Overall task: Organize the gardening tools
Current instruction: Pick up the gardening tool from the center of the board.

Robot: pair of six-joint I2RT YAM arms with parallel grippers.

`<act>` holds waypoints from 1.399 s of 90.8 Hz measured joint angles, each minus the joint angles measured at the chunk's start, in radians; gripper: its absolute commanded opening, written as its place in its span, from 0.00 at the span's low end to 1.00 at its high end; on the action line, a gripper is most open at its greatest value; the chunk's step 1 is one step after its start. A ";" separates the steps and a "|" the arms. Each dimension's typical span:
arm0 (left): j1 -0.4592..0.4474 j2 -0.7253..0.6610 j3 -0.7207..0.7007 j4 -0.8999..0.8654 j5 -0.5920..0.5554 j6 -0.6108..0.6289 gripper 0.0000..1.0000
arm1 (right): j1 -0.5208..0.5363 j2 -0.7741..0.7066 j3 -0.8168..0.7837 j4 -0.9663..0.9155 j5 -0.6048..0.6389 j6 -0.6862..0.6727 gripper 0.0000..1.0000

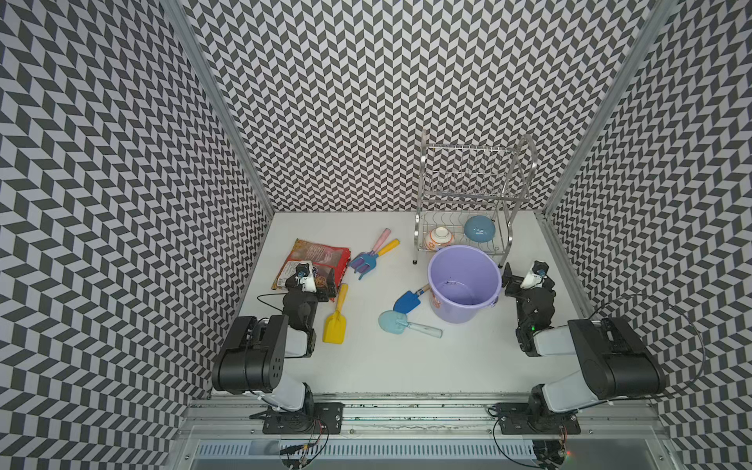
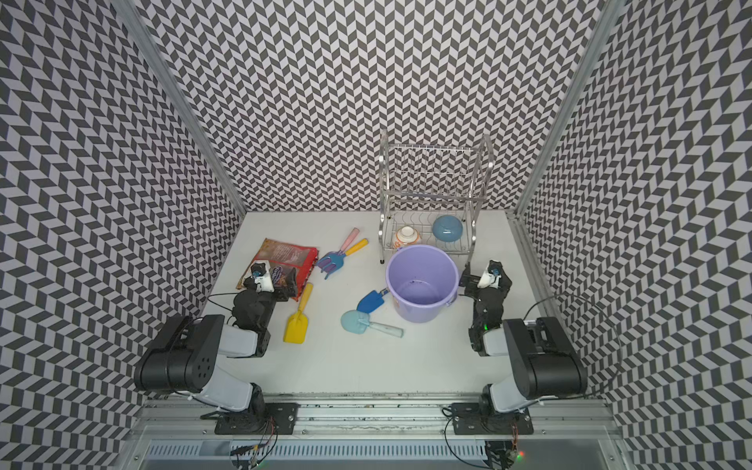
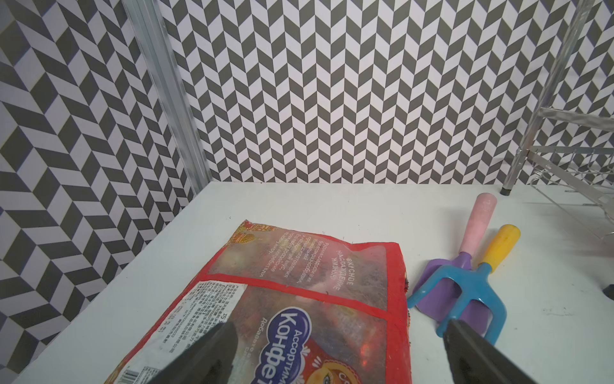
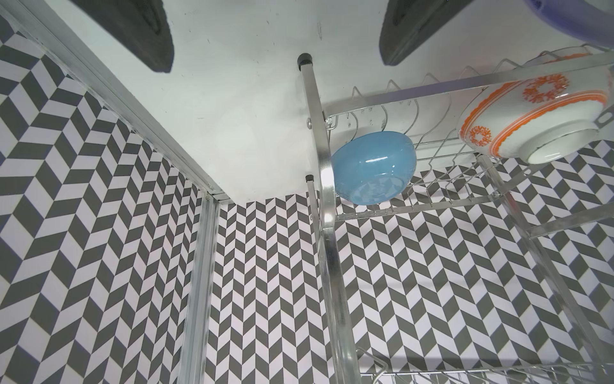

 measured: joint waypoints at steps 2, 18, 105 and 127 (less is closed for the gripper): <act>0.000 0.000 0.000 0.000 0.000 0.000 1.00 | 0.000 0.000 0.000 0.000 0.000 0.000 1.00; 0.000 0.000 0.000 0.000 0.000 0.000 1.00 | 0.000 0.000 0.000 0.000 0.000 0.000 1.00; 0.002 -0.045 0.046 -0.091 -0.003 -0.013 1.00 | 0.000 -0.002 -0.002 -0.002 0.004 0.000 1.00; 0.002 -0.117 0.117 -0.222 -0.010 -0.024 1.00 | 0.013 -0.081 0.012 -0.102 0.044 0.009 1.00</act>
